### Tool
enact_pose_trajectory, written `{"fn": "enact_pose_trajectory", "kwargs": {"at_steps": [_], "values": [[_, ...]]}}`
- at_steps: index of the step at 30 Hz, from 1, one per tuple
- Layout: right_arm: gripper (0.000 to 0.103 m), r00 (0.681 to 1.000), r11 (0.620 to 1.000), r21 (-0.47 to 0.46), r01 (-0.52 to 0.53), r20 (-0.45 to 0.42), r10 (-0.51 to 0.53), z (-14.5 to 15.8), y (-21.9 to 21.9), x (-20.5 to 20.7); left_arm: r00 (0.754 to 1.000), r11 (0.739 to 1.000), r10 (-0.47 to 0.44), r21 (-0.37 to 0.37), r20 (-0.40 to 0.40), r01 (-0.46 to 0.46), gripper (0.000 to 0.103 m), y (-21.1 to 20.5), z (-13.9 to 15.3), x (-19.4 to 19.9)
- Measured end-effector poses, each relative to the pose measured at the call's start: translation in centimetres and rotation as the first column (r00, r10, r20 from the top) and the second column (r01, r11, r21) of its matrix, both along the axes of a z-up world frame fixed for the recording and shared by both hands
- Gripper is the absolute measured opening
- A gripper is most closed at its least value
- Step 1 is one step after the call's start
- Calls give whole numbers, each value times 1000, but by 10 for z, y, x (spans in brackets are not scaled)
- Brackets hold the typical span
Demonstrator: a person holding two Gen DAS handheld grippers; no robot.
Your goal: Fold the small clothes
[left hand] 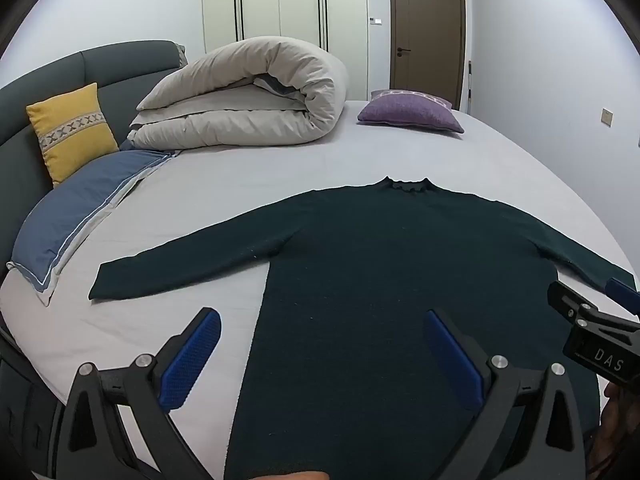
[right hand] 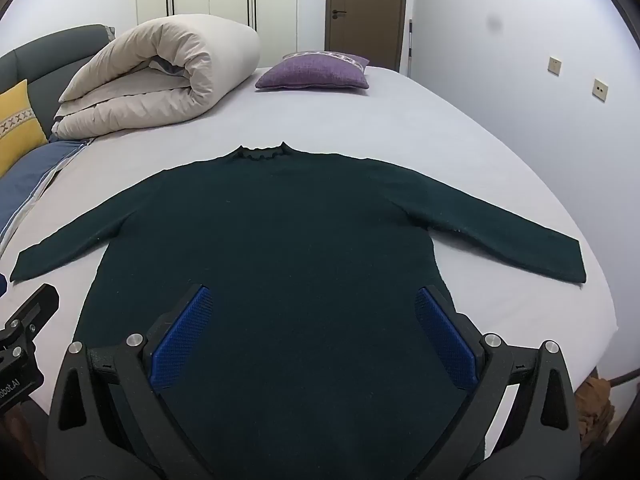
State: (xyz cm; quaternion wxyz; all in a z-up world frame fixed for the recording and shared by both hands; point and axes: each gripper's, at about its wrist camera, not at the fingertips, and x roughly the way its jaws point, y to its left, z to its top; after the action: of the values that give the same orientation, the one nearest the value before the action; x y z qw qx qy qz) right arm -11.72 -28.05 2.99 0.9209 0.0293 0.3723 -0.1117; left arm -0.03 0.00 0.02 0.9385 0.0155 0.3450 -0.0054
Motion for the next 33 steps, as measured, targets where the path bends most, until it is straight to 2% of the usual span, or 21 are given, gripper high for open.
{"fn": "enact_pose_trajectory", "kwargs": {"at_steps": [33], "values": [[103, 1000, 1000, -9, -6, 5, 6, 6, 6, -9, 1000, 1000, 8, 1, 13, -8, 103, 5, 6, -1]]}}
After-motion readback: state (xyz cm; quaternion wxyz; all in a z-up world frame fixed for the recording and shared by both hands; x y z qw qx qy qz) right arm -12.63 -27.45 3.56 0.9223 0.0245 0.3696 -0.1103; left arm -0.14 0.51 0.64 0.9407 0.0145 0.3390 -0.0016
